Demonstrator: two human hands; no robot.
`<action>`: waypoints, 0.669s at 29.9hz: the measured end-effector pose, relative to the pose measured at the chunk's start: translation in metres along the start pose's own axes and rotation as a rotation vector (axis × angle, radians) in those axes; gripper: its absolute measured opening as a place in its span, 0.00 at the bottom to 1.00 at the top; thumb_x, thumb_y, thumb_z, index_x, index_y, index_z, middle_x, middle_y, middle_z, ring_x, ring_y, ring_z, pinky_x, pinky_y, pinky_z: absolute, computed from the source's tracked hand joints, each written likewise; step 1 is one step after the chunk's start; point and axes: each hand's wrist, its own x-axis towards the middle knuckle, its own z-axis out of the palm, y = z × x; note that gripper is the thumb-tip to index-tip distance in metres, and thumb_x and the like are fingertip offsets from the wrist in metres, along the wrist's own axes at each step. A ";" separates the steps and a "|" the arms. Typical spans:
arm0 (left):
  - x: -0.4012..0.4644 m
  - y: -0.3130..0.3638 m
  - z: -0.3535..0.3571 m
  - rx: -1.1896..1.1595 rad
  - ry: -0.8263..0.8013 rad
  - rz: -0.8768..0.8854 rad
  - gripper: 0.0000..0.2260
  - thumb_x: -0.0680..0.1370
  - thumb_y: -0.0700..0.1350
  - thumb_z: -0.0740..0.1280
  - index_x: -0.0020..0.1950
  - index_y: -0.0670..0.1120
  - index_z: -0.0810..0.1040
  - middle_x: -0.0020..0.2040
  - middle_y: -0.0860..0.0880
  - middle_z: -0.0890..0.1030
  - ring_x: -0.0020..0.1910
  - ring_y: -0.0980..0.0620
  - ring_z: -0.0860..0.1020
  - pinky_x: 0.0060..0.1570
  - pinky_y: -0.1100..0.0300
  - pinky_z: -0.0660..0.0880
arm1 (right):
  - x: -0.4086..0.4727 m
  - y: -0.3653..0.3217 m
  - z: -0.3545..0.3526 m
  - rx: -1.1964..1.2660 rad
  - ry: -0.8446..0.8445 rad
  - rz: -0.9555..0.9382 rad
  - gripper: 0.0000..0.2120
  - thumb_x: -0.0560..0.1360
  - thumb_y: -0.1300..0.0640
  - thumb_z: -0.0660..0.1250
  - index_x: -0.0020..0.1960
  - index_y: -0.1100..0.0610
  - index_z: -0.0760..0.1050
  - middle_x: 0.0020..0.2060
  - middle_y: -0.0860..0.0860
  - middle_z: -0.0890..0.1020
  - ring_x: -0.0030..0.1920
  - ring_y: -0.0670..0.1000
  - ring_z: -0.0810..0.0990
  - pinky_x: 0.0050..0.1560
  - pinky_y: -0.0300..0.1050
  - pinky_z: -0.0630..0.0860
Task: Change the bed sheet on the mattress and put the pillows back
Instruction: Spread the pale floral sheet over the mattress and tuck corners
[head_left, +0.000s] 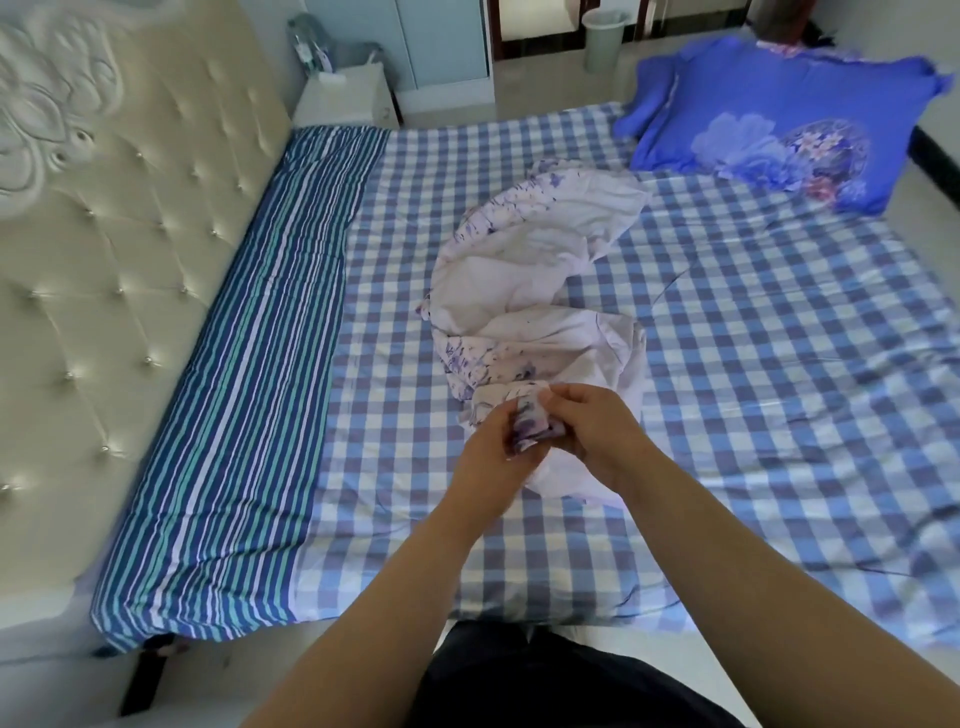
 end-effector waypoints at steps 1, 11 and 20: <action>0.000 0.004 0.001 0.071 0.029 0.032 0.19 0.78 0.42 0.65 0.68 0.50 0.70 0.59 0.54 0.79 0.57 0.57 0.77 0.56 0.68 0.74 | 0.000 -0.001 0.000 0.003 -0.026 -0.021 0.07 0.78 0.62 0.64 0.53 0.64 0.79 0.44 0.58 0.85 0.42 0.53 0.85 0.45 0.43 0.82; 0.010 0.018 -0.010 -0.001 -0.210 -0.026 0.10 0.80 0.43 0.63 0.61 0.50 0.77 0.56 0.52 0.82 0.58 0.56 0.79 0.62 0.57 0.73 | 0.006 -0.010 -0.004 -0.031 -0.020 -0.073 0.09 0.77 0.64 0.65 0.55 0.65 0.78 0.48 0.63 0.83 0.42 0.54 0.82 0.43 0.41 0.81; 0.030 0.016 -0.030 -0.565 0.200 -0.307 0.14 0.84 0.41 0.53 0.57 0.41 0.77 0.53 0.40 0.81 0.53 0.42 0.80 0.54 0.49 0.78 | 0.023 -0.012 0.003 -0.138 0.077 -0.133 0.08 0.80 0.61 0.58 0.48 0.56 0.76 0.44 0.52 0.82 0.47 0.52 0.80 0.55 0.48 0.78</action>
